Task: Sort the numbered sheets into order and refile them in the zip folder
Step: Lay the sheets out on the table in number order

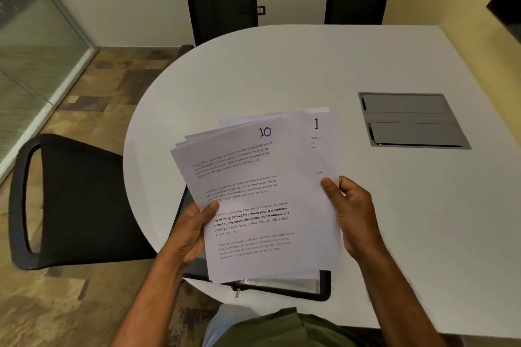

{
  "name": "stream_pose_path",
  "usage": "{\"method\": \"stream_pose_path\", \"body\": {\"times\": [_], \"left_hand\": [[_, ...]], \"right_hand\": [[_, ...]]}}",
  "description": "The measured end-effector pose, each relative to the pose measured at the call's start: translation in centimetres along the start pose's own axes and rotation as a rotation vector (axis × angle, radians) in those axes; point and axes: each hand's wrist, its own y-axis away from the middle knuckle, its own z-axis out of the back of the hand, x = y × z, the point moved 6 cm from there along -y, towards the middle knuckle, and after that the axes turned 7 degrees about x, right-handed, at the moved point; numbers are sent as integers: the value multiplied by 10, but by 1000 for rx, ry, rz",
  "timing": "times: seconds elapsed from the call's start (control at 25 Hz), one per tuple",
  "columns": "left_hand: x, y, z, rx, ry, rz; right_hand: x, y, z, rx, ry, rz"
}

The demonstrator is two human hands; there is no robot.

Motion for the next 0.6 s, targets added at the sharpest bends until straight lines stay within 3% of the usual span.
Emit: {"method": "stream_pose_path", "body": {"times": [0.6], "left_hand": [[-8, -17, 41, -126, -100, -11]], "right_hand": [[-20, -47, -49, -34, 140, 43]]}}
